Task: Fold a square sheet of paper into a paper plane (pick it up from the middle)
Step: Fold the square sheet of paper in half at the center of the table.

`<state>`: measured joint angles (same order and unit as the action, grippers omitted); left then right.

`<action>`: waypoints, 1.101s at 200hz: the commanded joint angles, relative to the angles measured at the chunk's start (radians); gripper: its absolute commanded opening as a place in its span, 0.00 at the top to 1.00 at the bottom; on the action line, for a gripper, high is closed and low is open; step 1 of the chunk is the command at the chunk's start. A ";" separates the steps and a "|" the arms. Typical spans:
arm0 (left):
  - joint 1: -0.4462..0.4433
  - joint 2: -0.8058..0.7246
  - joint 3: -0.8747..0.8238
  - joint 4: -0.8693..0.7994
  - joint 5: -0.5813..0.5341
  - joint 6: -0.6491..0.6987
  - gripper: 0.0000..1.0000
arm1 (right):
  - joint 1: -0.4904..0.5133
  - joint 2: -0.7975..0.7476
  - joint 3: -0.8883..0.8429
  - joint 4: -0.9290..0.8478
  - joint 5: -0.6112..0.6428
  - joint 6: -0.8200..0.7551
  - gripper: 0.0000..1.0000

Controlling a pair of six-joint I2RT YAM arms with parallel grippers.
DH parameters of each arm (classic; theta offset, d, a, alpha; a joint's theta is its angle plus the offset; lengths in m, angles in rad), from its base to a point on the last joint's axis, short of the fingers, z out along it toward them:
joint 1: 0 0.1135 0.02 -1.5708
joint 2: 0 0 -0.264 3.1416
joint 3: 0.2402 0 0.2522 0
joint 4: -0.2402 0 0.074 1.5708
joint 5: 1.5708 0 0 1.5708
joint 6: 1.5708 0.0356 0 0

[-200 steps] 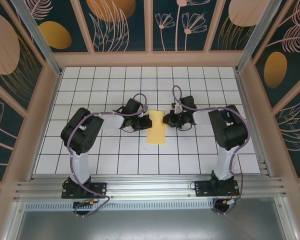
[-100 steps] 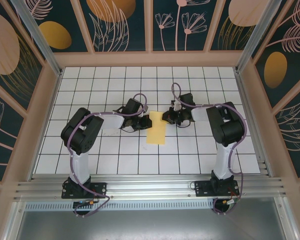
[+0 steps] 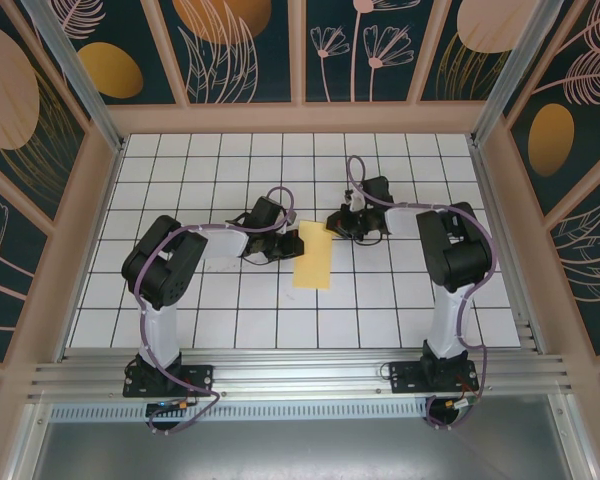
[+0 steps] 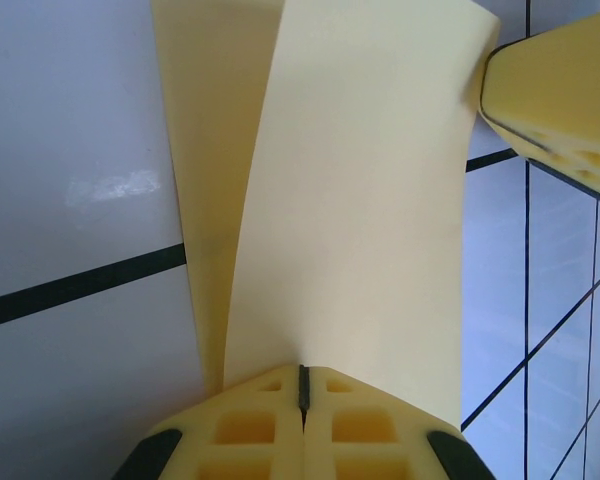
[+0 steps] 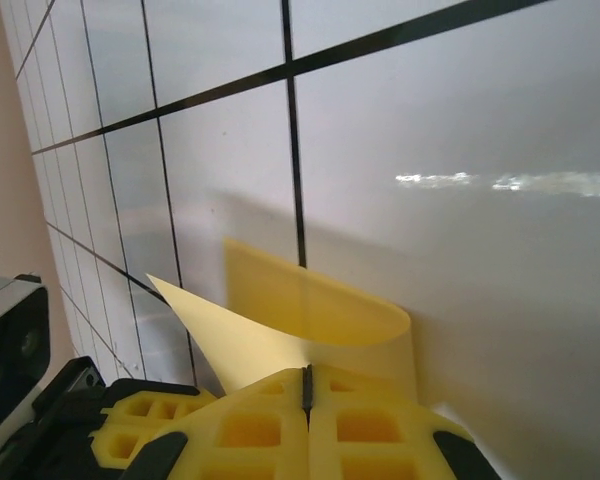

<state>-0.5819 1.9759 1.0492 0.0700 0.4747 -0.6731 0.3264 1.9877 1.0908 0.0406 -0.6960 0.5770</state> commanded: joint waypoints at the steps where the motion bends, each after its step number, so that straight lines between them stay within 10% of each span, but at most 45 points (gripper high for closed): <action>1: -0.004 0.067 -0.033 -0.113 -0.071 0.028 1.00 | -0.006 0.067 0.002 -0.010 0.020 -0.018 0.99; 220: -0.004 0.077 -0.018 -0.130 -0.070 0.048 1.00 | -0.030 0.103 0.093 -0.060 0.023 0.031 0.99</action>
<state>-0.5819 1.9789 1.0554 0.0639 0.4751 -0.6548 0.3088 2.0781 1.1820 0.0120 -0.6899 0.6010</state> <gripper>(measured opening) 0.069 0.061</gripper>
